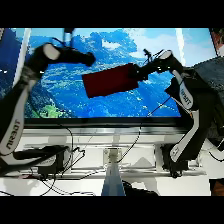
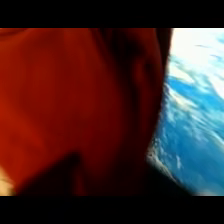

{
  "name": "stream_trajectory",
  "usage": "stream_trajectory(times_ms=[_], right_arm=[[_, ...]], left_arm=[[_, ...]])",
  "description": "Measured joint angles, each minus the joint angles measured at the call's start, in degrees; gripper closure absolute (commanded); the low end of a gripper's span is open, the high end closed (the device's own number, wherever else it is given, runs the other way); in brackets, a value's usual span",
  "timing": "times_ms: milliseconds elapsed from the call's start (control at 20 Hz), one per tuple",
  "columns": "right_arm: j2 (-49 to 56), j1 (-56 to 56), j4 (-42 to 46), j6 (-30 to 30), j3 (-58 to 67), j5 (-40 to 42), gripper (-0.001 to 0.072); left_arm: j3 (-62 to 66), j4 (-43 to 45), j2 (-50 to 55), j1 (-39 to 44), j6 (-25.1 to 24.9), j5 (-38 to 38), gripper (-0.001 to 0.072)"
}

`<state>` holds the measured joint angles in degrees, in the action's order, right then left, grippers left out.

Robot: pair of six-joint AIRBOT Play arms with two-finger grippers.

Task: Fold the clothes and pants, and hang the long-sleeved shirts on hangers.

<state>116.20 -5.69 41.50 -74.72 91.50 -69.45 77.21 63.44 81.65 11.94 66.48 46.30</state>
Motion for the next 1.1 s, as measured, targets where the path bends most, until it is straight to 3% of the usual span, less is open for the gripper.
stream_trajectory(times_ms=[50, 350, 650, 900, 1100], right_arm=[[0.1, -1.4, -0.2, 0.5, 0.6, 0.7, 0.0702], [-6.0, -3.4, 6.1, -1.1, 7.5, 2.3, 0.0702], [-25.2, 4.4, 26.9, -17.5, 11.1, 1.0, 0.0702], [-42.7, 18.9, 44.0, -31.6, 11.6, -7.5, 0.0703], [-53.3, 34.1, 51.6, -37.4, 11.6, -15.5, 0.0701]], left_arm=[[0.0, 0.6, -1.8, -2.5, 0.0, 1.9, 0.0014], [0.0, 5.2, -12.2, -15.9, 0.0, 10.2, 0.0015], [0.0, 6.7, -16.7, -23.6, 0.0, 12.1, 0.0014], [0.0, 6.9, -17.3, -25.0, 0.0, 12.4, 0.0014], [0.0, 7.0, -17.4, -25.3, 0.0, 12.5, 0.0014]])
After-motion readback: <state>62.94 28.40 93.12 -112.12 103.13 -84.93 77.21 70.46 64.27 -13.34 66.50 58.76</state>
